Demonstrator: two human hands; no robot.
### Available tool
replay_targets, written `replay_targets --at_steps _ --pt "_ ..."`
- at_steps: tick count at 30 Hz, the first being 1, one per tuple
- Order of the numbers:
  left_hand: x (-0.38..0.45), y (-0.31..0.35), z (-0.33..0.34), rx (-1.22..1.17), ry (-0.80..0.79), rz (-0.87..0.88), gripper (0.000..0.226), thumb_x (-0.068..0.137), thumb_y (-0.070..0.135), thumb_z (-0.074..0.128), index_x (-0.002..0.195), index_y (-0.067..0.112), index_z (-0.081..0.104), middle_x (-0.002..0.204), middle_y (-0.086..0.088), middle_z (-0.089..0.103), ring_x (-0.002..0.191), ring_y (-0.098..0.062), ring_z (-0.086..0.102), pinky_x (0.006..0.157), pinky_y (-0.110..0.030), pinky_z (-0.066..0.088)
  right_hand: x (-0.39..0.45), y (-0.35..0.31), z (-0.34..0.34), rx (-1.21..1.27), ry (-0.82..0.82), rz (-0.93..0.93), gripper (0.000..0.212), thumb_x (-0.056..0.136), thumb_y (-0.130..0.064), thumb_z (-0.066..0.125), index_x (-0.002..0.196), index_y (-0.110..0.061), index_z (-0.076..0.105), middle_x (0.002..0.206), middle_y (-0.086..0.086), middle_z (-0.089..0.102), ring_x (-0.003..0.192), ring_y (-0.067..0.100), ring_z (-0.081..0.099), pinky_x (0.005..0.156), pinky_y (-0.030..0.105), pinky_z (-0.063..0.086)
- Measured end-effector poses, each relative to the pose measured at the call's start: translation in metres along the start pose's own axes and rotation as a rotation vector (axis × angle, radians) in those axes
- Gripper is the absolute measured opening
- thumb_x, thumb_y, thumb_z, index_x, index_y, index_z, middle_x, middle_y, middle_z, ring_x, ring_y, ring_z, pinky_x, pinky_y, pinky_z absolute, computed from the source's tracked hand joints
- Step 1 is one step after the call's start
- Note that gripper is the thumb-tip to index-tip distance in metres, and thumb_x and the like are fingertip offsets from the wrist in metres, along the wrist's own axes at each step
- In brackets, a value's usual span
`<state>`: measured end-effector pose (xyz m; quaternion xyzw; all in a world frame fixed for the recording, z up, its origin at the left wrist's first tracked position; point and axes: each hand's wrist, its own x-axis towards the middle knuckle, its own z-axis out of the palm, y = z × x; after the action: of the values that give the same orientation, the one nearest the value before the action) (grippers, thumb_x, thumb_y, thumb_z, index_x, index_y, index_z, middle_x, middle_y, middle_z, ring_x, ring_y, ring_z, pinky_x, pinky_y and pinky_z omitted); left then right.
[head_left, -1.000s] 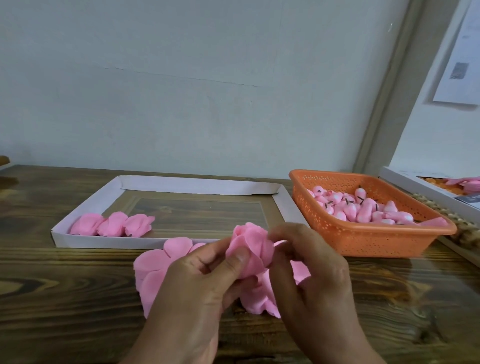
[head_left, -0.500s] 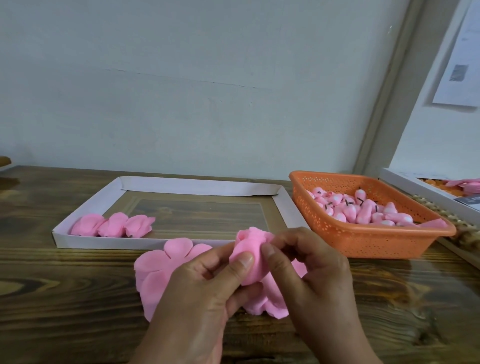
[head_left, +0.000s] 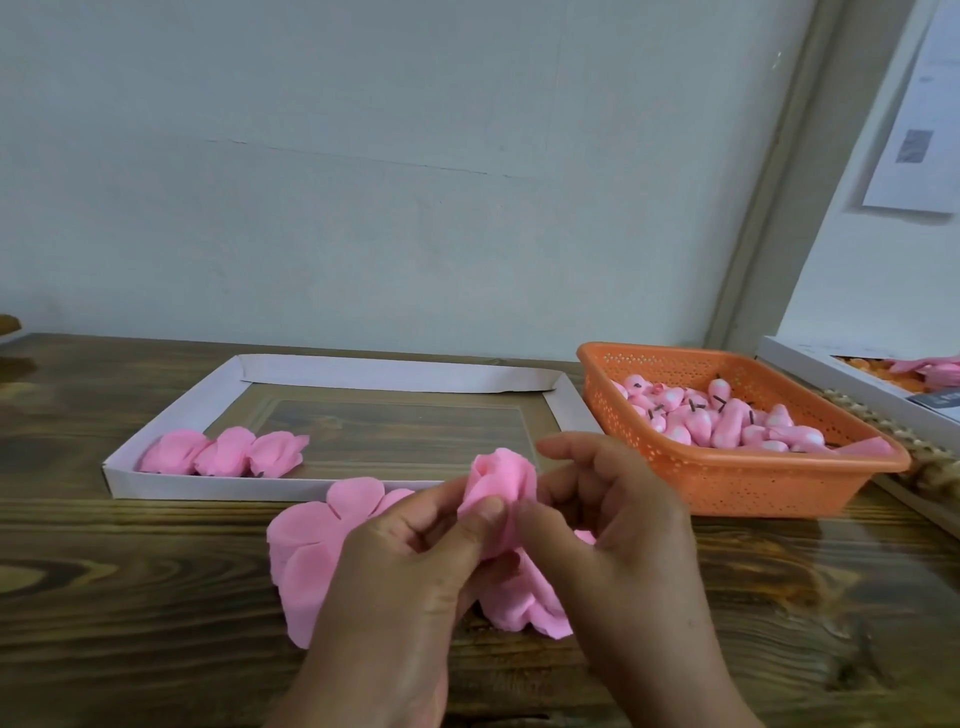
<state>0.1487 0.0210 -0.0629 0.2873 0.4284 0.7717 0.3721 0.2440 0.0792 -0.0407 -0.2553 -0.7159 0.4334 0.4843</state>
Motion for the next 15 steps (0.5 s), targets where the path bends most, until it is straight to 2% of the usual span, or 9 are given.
replay_targets --at_steps 3,5,8,10,12,15 --pt "0.001 0.001 -0.003 0.060 -0.006 0.036 0.035 0.050 0.032 0.074 0.083 0.022 0.079 0.087 -0.012 0.075 0.080 -0.024 0.073 0.063 -0.026 0.058 0.010 -0.006 -0.008 -0.007 -0.219 0.162 0.062 0.059 -0.033 0.071 0.117 -0.021 0.055 0.062 -0.002 0.066 0.056 0.003 0.062 0.055 0.014 0.046" --pt "0.001 0.002 -0.005 0.115 -0.024 0.053 0.030 0.054 0.037 0.073 0.083 0.029 0.079 0.088 -0.005 0.076 0.083 -0.019 0.073 0.064 -0.022 0.057 0.020 -0.009 -0.015 -0.116 -0.384 0.216 0.067 0.063 -0.036 0.079 0.123 -0.023 0.052 0.059 -0.003 0.065 0.056 0.005 0.061 0.058 0.018 0.046" --pt "0.002 0.003 -0.006 0.158 -0.071 0.057 0.026 0.057 0.036 0.070 0.081 0.032 0.079 0.089 0.001 0.076 0.084 -0.012 0.073 0.064 -0.020 0.056 0.036 -0.015 -0.022 -0.228 -0.542 0.204 0.035 0.072 -0.029 0.078 0.104 -0.020 0.065 0.060 0.002 0.065 0.051 0.006 0.057 0.054 0.020 0.042" --pt "0.002 0.003 -0.008 0.179 -0.088 0.054 0.025 0.057 0.033 0.070 0.081 0.032 0.079 0.087 0.001 0.076 0.082 -0.012 0.073 0.064 -0.020 0.056 0.043 -0.018 -0.022 -0.256 -0.590 0.184 0.019 0.075 -0.022 0.076 0.090 -0.013 0.068 0.065 0.007 0.068 0.052 0.010 0.058 0.056 0.027 0.047" --pt "0.003 0.002 -0.010 0.200 -0.087 0.034 0.026 0.061 0.027 0.069 0.085 0.030 0.078 0.087 -0.001 0.076 0.082 -0.013 0.073 0.065 -0.021 0.056 0.045 -0.021 -0.022 -0.280 -0.599 0.171 0.010 0.080 -0.015 0.072 0.084 -0.009 0.066 0.064 0.009 0.069 0.050 0.012 0.060 0.055 0.030 0.050" --pt "0.006 0.006 -0.017 0.220 -0.141 -0.049 0.039 0.063 0.019 0.070 0.100 0.013 0.074 0.092 -0.007 0.076 0.085 -0.018 0.073 0.066 -0.025 0.057 0.045 -0.022 -0.023 -0.295 -0.610 0.133 0.006 0.083 -0.008 0.067 0.079 -0.005 0.064 0.060 0.009 0.068 0.047 0.012 0.059 0.053 0.028 0.050"
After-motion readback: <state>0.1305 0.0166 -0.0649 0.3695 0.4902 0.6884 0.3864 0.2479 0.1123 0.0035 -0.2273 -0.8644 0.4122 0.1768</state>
